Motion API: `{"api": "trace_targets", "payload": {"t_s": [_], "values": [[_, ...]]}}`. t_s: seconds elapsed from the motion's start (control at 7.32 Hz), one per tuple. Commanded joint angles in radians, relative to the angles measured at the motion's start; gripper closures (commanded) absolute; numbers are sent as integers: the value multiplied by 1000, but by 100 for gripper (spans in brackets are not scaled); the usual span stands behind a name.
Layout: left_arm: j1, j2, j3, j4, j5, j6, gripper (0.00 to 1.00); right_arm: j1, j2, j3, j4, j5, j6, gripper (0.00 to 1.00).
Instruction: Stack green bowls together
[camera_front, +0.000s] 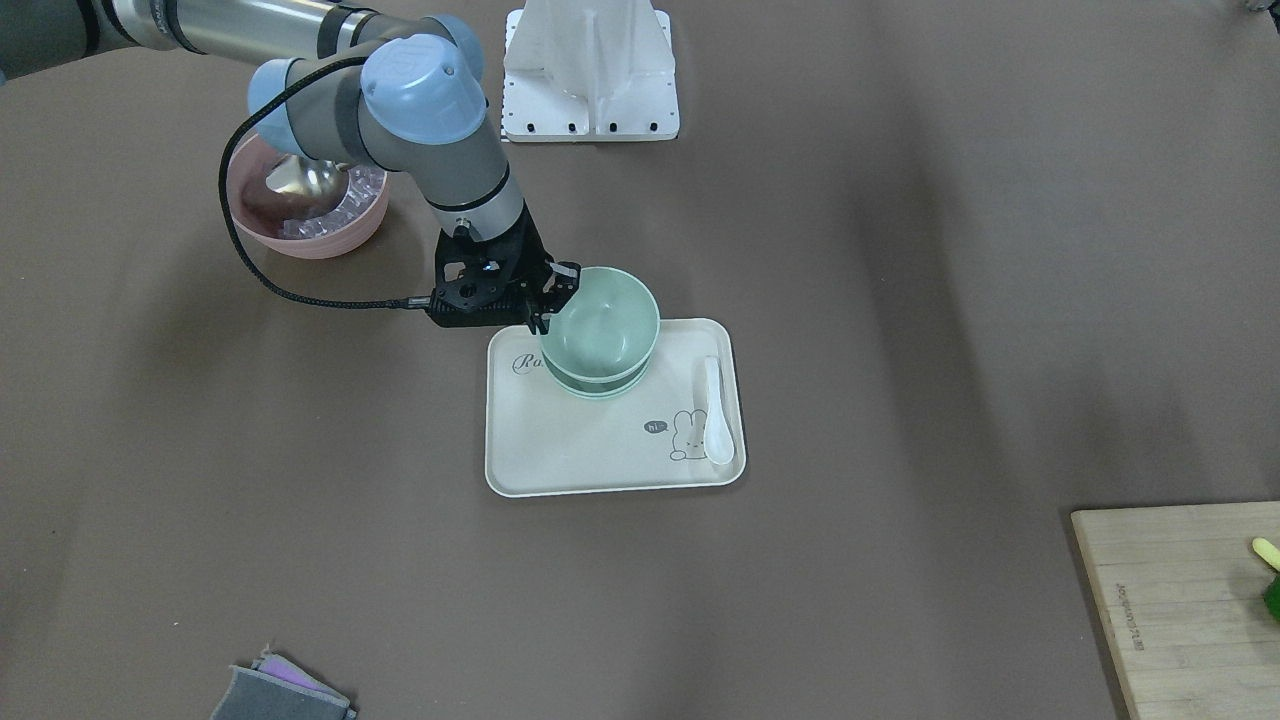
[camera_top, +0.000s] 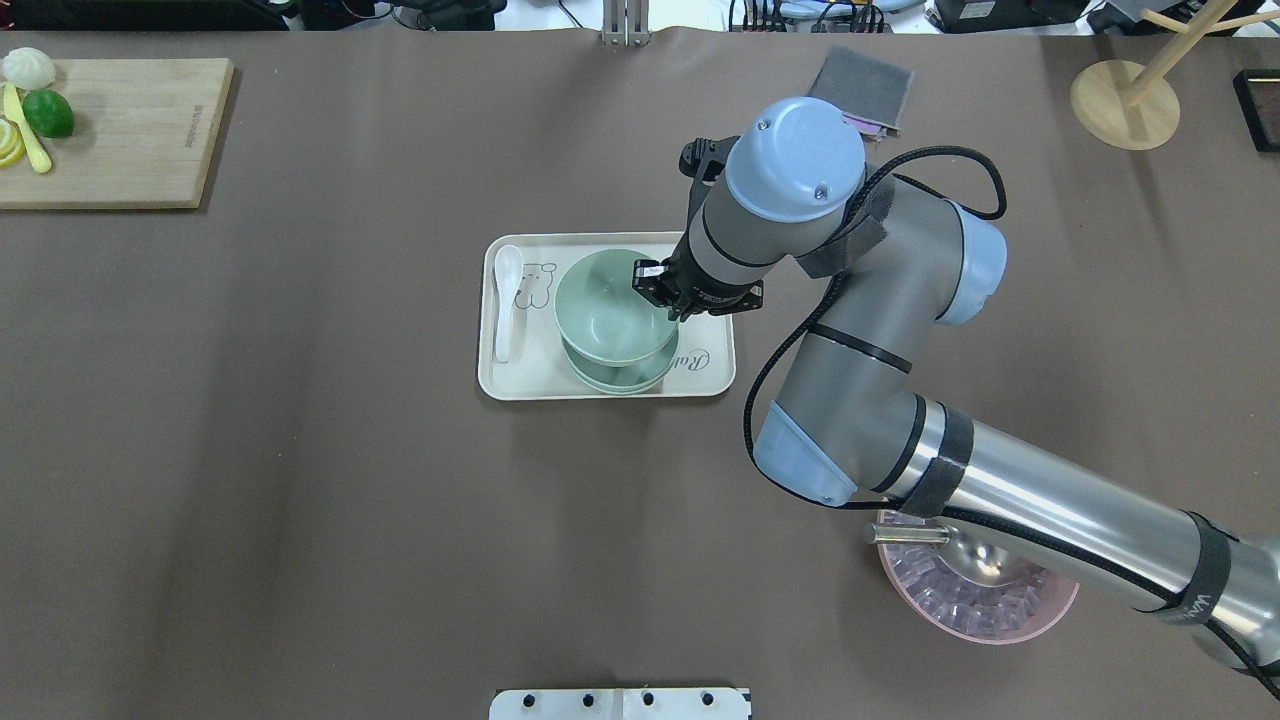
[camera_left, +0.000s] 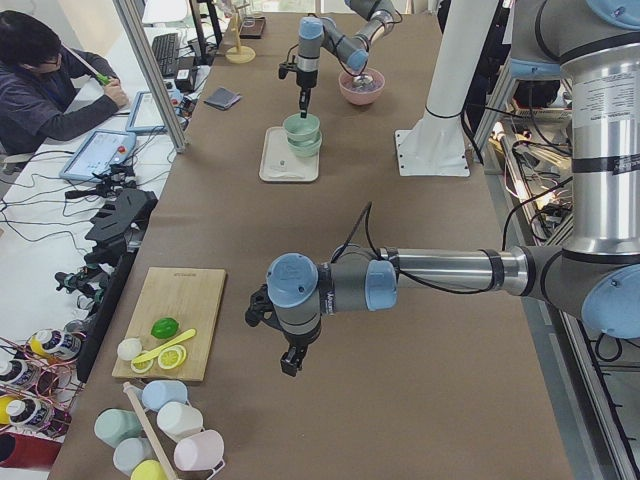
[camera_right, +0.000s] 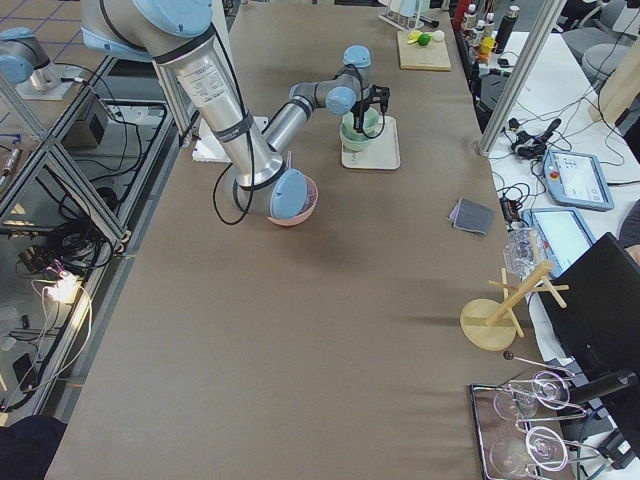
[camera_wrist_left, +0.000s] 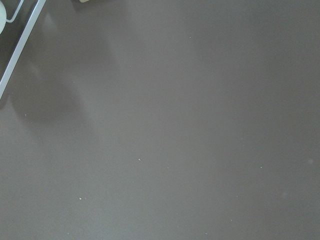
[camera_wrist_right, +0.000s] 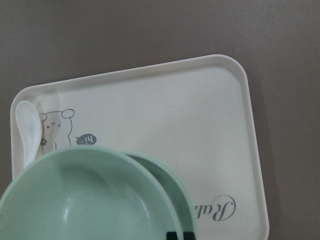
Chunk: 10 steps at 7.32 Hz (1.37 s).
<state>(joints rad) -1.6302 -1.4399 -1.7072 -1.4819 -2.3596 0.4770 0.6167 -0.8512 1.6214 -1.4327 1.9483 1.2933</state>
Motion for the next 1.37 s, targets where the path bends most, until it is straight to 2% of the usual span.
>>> {"api": "trace_targets", "payload": {"t_s": [0.0, 1.23], "values": [[0, 3, -2, -1, -1, 0, 2, -6, 18, -38, 2, -15, 6, 100], [0, 9, -3, -4, -1, 2, 2, -48, 3, -44, 6, -60, 6, 100]]}}
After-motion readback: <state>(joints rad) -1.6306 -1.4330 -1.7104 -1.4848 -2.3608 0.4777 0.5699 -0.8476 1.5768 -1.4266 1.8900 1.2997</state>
